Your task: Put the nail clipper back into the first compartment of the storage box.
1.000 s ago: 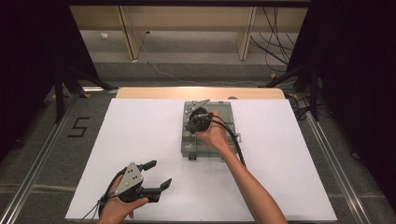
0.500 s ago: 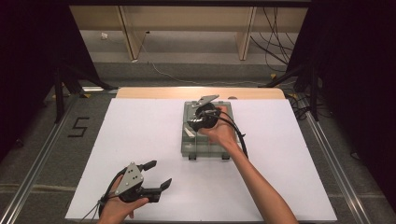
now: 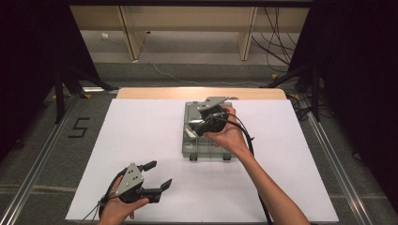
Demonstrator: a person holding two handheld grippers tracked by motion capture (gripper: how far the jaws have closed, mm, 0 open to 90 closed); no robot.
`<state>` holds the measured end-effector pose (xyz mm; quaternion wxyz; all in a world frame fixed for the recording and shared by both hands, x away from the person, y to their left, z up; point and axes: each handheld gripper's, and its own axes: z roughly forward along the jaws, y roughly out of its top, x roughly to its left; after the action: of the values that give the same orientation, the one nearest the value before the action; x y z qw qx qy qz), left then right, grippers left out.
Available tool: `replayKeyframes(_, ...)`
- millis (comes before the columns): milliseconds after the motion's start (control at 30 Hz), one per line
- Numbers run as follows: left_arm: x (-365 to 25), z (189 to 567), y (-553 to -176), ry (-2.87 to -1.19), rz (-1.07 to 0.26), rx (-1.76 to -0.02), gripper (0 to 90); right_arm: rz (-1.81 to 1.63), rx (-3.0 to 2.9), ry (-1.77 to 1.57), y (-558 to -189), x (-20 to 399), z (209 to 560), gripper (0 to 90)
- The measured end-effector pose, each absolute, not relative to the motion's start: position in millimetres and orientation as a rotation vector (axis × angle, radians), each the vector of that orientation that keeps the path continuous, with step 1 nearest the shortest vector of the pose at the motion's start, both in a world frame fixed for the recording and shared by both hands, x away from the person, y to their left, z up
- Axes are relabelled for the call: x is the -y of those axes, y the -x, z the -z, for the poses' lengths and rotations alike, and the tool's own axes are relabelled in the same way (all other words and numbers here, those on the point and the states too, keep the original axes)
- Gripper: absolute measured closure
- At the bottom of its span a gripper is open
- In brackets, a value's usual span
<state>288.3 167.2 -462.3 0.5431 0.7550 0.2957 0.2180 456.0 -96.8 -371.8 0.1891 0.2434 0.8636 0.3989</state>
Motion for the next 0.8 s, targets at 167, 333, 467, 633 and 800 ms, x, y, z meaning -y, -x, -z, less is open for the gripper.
replayKeyframes(167,-168,463,-290,-1.788,-0.513,-0.703,19.8,-1.172,-2.411,-0.67,-441,106,372,34.0)
replayKeyframes(333,-170,463,-291,-1.801,-0.554,-0.701,19.8,-1.239,-2.399,-0.705,-429,122,374,32.7)
replayKeyframes(467,-167,463,-290,-1.79,-0.506,-0.728,19.8,-1.306,-2.374,-0.728,-418,139,376,31.2)
replayKeyframes(633,-167,464,-288,-1.786,-0.509,-0.711,19.8,-1.324,-2.327,-0.772,-403,159,380,29.2)
replayKeyframes(800,-169,462,-288,-1.785,-0.524,-0.697,19.8,-1.349,-2.315,-0.775,-384,174,389,28.9)
